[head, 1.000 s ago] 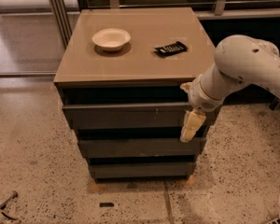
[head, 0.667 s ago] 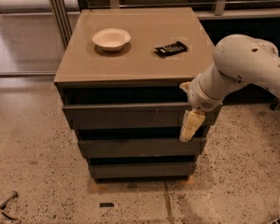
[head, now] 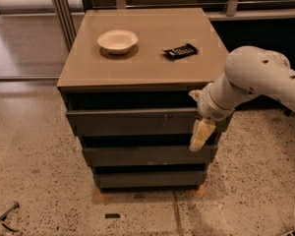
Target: Open top drawer
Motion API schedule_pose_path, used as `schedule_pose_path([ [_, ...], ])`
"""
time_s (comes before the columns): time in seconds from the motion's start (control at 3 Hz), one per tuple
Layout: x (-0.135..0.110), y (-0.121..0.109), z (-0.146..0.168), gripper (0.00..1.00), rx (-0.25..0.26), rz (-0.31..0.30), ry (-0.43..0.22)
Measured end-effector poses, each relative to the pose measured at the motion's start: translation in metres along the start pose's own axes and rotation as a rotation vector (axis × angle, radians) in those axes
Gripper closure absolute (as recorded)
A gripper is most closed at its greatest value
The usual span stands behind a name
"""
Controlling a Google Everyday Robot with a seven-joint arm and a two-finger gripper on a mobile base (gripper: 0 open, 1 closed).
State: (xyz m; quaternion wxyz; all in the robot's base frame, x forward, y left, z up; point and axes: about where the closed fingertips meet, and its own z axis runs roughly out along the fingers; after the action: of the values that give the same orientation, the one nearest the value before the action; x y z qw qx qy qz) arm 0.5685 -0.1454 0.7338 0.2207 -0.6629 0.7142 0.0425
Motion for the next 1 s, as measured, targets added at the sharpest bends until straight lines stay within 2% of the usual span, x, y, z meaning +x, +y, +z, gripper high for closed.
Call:
schedule_pose_path([
  [1.0, 0.005, -0.020, 0.045, 0.00, 0.013, -0.049, -0.028],
])
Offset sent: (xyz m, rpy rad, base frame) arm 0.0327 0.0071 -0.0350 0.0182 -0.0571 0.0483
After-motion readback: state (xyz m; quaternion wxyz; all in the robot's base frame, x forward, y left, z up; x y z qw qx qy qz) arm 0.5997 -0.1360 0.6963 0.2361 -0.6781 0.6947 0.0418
